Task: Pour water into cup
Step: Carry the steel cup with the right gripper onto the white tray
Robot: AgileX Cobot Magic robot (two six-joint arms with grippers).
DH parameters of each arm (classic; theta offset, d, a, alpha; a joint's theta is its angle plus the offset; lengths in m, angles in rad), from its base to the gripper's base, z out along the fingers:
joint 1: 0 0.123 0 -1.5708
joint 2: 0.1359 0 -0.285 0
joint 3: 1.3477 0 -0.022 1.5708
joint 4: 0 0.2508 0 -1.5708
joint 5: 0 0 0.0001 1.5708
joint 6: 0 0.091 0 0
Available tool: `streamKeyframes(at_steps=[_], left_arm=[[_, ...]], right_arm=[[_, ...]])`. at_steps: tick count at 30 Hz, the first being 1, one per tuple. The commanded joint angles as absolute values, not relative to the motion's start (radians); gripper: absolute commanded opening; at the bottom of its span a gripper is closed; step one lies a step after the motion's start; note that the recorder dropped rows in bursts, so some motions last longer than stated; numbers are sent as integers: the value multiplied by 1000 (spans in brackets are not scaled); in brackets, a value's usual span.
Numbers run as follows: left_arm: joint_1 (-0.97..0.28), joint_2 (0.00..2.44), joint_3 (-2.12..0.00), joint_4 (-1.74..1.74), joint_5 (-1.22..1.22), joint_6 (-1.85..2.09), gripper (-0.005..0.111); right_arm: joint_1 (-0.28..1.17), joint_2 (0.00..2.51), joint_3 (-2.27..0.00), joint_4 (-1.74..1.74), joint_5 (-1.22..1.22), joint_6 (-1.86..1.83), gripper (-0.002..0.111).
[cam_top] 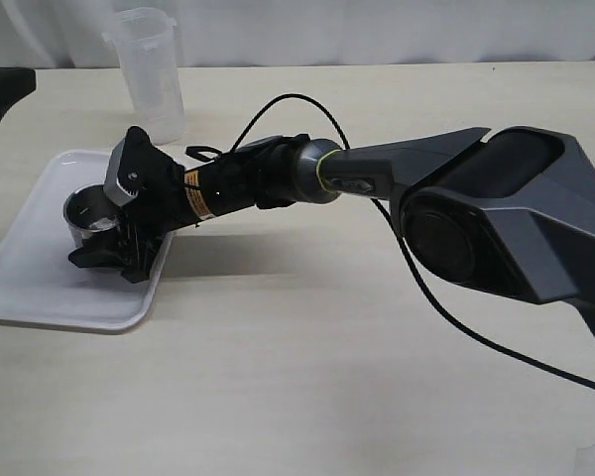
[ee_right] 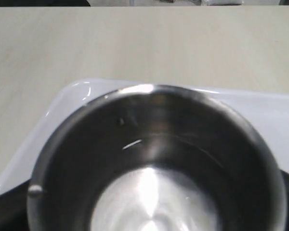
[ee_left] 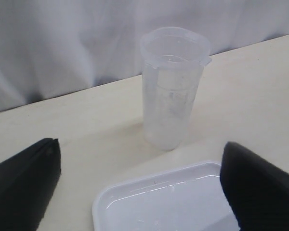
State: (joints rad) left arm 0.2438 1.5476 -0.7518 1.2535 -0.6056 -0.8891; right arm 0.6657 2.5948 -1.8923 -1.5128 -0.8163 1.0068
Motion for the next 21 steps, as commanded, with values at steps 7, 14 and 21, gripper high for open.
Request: streamKeyframes(at_steps=[7, 14, 21], left_arm=[[244, 1541, -747, 1244, -604, -883, 84], [244, 1541, -747, 1244, -604, -883, 84], [244, 1541, -747, 1244, -604, -883, 84]], right_arm=[[665, 2591, -1904, -1537, -826, 1046, 6], [665, 2593, -1904, -1537, -826, 1046, 45], [665, 2593, -1904, -1537, -826, 1061, 80]])
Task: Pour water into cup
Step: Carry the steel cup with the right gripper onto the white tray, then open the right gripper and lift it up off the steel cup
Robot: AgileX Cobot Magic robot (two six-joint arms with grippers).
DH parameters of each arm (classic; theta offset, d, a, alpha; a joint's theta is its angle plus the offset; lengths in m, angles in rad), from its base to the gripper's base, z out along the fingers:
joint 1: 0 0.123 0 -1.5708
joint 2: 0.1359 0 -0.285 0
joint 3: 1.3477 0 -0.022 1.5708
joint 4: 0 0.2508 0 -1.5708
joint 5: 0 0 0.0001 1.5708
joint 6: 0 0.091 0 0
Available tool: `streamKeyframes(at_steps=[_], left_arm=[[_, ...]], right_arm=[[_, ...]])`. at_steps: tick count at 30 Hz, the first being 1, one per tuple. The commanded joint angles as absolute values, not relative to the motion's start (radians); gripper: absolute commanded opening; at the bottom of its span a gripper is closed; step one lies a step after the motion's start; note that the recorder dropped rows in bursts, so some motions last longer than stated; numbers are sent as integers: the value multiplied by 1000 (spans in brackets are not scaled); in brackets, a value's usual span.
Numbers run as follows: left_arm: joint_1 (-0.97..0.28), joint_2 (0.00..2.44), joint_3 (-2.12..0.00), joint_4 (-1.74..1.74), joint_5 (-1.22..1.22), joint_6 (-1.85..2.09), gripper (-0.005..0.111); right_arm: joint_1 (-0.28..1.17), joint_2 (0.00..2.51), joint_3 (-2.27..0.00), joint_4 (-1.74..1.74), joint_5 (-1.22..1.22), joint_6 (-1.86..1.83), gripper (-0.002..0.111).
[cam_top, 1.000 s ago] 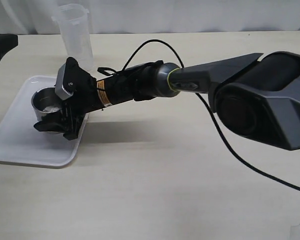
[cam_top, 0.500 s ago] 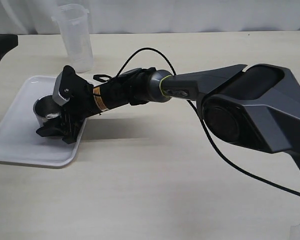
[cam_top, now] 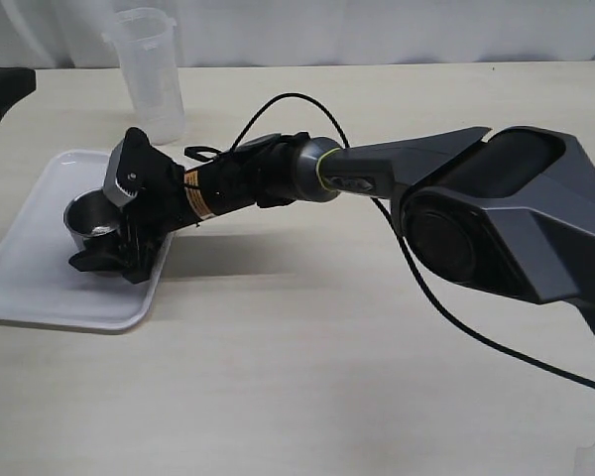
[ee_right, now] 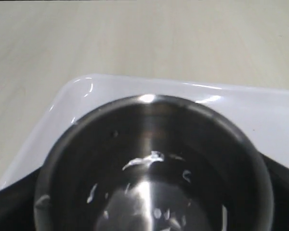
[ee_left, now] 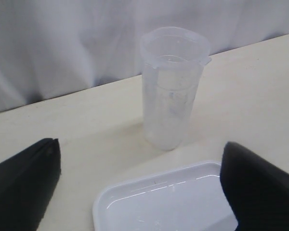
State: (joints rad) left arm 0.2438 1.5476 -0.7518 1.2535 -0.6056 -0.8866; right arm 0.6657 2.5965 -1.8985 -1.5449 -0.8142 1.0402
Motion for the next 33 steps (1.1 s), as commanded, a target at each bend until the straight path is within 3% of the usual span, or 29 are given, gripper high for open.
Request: streamKeyframes(at_steps=[1, 13, 16, 19, 27, 33], left_arm=[[244, 1541, -747, 1244, -604, -883, 84], [244, 1541, -747, 1245, -606, -883, 84], [244, 1541, -747, 1245, -606, -883, 84], [244, 1541, -747, 1245, -606, -883, 84], [244, 1541, -747, 1248, -610, -883, 84], [244, 1541, -747, 1248, -628, -885, 84]], right_arm=[[665, 2593, -1904, -1537, -826, 1061, 80], [665, 2508, -1907, -1537, -817, 1077, 80], [665, 2482, -1907, -1555, -814, 1103, 75], [665, 2453, -1907, -1608, -800, 1145, 61], [665, 2347, -1902, -1744, -781, 1341, 6], [665, 2268, -1860, -1744, -778, 1375, 4]])
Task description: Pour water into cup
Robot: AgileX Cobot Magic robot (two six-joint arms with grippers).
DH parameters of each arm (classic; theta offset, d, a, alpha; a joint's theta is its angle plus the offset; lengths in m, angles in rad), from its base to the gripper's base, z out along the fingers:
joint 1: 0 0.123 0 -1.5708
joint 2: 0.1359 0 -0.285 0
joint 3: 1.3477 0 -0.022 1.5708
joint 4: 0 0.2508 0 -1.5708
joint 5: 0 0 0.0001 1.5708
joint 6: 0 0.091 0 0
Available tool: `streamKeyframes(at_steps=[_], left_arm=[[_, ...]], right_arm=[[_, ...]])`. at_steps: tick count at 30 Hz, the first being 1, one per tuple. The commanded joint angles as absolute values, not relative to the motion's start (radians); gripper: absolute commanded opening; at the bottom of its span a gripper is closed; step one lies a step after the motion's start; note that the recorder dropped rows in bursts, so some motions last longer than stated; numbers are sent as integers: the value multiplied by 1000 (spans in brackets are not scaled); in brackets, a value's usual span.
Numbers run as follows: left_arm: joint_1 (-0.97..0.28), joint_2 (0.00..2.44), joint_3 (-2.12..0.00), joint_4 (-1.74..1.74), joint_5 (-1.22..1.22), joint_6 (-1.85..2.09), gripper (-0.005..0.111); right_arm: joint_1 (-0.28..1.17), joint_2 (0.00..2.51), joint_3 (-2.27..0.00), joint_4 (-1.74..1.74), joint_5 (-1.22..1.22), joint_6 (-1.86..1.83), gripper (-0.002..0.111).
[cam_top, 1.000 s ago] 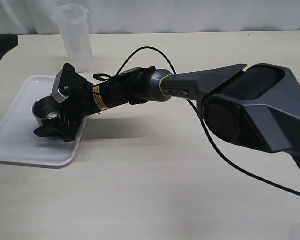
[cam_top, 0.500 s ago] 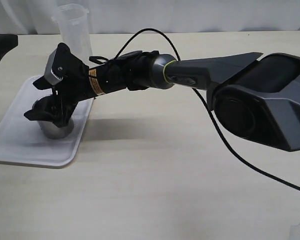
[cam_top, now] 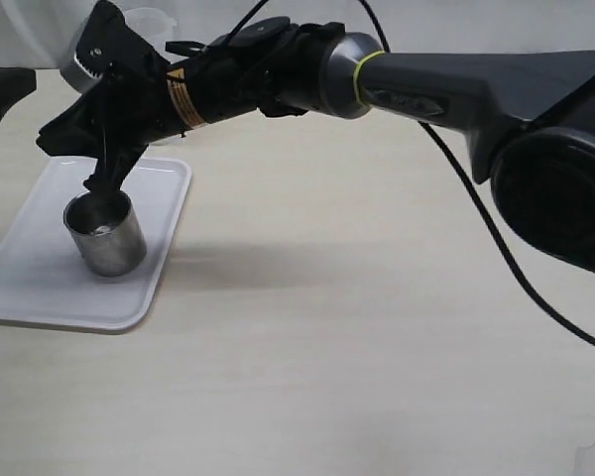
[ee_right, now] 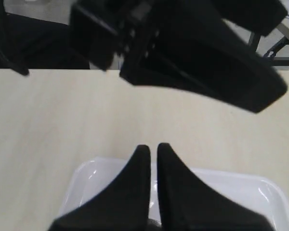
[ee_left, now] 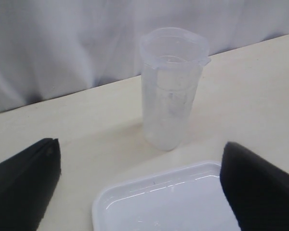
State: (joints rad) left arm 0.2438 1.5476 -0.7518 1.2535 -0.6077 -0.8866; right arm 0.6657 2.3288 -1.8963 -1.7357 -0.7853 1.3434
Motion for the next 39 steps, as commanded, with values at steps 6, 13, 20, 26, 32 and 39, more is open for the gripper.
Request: streamKeyframes(at_steps=[6, 13, 20, 26, 32, 39], left_arm=[[244, 1541, -747, 1248, -628, -885, 84], [244, 1541, -747, 1248, -628, -885, 84], [244, 1541, -747, 1248, -628, -885, 84], [244, 1541, -747, 1248, -628, -885, 84], [244, 1541, -747, 1248, -628, -885, 84], [244, 1541, -747, 1248, -651, -885, 84]], right_arm=[[665, 2127, -1688, -1744, -542, 1375, 4], [665, 1936, -1426, -1543, -191, 1256, 4], [665, 1724, -1248, -1418, -96, 1139, 4], [665, 1528, -1137, -1426, 52, 1135, 4], [665, 1312, -993, -1472, 158, 1160, 4], [665, 1024, -832, -1486, 182, 1195, 4]])
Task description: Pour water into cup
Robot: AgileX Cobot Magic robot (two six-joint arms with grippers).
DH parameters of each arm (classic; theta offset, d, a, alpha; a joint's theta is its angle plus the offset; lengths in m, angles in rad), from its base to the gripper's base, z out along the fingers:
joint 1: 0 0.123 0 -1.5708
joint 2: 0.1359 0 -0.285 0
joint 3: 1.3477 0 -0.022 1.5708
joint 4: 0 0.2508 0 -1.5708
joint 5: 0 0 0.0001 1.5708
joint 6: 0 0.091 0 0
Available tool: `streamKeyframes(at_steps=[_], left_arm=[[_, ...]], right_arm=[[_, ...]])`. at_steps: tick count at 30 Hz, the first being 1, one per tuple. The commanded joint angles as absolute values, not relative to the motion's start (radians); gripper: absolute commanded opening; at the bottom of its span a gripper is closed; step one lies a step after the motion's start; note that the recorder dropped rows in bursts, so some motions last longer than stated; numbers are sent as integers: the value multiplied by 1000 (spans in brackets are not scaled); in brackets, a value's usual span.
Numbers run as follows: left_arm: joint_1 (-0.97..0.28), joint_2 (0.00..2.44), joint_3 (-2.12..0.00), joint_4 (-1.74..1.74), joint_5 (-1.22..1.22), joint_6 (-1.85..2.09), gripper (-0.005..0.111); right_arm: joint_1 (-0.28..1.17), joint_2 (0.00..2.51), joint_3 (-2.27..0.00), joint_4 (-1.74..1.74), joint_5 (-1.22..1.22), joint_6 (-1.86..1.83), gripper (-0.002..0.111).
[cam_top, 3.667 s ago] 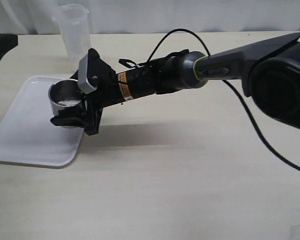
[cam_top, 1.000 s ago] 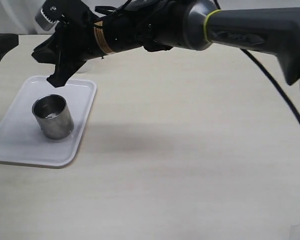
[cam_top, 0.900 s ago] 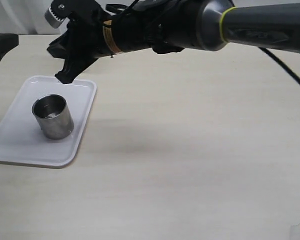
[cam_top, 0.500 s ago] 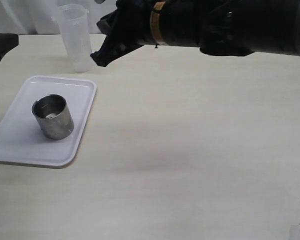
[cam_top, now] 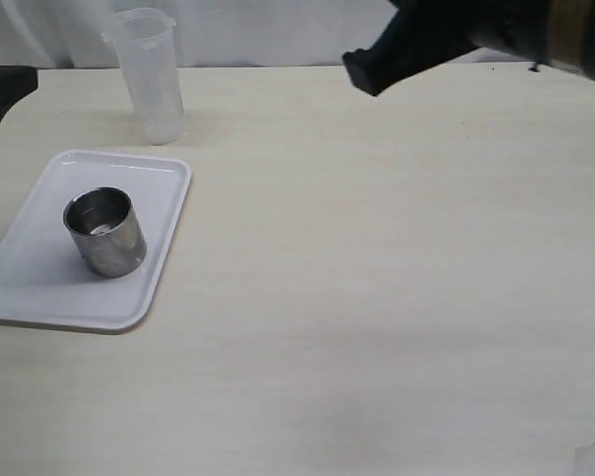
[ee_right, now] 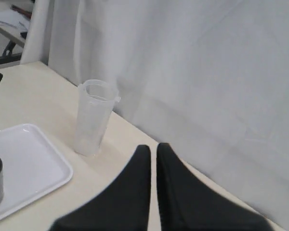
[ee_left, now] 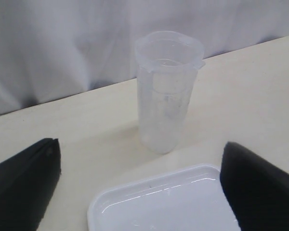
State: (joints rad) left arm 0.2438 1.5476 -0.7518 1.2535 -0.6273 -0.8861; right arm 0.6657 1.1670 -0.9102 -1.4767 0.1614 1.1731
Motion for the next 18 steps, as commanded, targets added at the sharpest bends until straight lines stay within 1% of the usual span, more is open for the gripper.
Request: streamKeyframes(at_steps=[1, 10, 18], left_arm=[[244, 1541, -747, 1248, -653, -885, 84], [244, 1541, -747, 1248, -657, -885, 84], [244, 1541, -747, 1248, -657, -897, 84]], right_arm=[[665, 981, -808, -1486, 182, 1200, 4], [665, 638, -629, -1470, 180, 1249, 4], [665, 415, -553, -1447, 180, 1391, 4]])
